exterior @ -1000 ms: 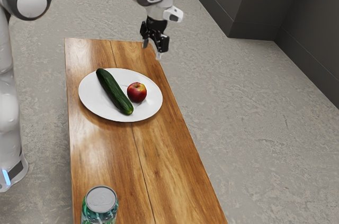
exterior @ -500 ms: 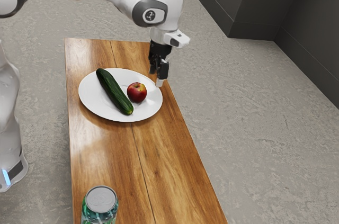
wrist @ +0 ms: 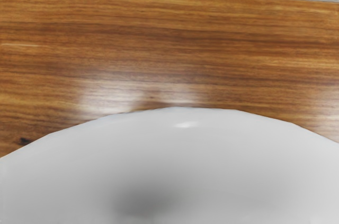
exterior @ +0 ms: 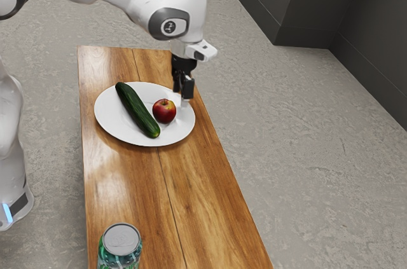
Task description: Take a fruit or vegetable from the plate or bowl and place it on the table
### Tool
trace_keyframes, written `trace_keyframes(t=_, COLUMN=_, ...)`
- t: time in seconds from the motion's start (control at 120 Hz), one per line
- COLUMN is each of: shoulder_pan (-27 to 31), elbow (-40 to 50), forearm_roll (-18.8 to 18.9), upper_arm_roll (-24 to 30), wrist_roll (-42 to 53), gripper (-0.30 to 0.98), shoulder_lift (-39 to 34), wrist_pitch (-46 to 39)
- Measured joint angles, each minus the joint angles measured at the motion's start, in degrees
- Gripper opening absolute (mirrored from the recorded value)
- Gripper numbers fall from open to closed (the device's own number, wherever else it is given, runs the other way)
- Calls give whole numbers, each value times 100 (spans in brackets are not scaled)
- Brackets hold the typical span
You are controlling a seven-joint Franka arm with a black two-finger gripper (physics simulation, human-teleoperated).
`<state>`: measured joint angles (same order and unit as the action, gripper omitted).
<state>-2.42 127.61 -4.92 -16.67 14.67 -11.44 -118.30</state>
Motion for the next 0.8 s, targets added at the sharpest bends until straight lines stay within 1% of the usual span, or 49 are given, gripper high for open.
trace_keyframes(t=0.45, shoulder_pan=74, elbow=277, forearm_roll=-14, upper_arm_roll=3, wrist_roll=104, gripper=69, shoulder_lift=-60, wrist_pitch=-140)
trace_keyframes(t=0.592, shoulder_pan=10, elbow=518, forearm_roll=-47, upper_arm_roll=5, wrist_roll=79, gripper=69, shoulder_lift=-308, wrist_pitch=-153)
trace_keyframes(t=0.8, shoulder_pan=-71, elbow=685, forearm_roll=-151, upper_arm_roll=5, wrist_roll=22, gripper=69, shoulder_lift=-456, wrist_pitch=-162)
